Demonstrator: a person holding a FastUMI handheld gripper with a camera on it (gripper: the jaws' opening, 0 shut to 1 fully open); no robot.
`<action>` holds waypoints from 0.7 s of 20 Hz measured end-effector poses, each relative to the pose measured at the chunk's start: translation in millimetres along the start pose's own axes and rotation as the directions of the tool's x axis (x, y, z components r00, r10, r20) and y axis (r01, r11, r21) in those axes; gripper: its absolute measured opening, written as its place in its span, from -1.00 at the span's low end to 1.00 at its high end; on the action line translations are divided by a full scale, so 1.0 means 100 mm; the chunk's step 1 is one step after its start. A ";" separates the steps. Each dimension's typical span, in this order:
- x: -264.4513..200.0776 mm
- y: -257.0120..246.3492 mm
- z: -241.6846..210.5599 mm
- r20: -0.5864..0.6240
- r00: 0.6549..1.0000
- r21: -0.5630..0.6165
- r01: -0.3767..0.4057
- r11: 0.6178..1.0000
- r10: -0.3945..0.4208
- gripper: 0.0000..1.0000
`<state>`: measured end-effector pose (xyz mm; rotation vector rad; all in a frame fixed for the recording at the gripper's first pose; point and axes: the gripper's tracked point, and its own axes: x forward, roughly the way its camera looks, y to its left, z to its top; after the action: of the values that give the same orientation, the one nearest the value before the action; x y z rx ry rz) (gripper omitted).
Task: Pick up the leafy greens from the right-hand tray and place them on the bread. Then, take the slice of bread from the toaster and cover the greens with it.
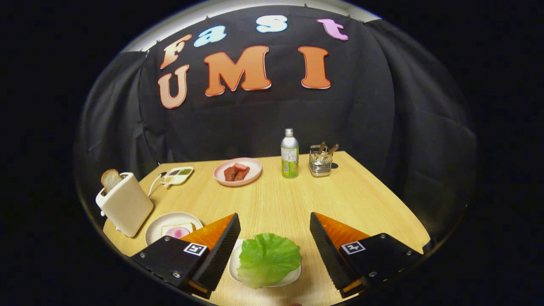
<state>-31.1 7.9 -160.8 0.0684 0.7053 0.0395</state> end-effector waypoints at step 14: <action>0.18 0.27 -0.97 -0.435 0.900 -0.114 -0.073 0.991 0.016 0.92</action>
<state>-80.7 40.8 -243.4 -0.0505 1.1470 0.1473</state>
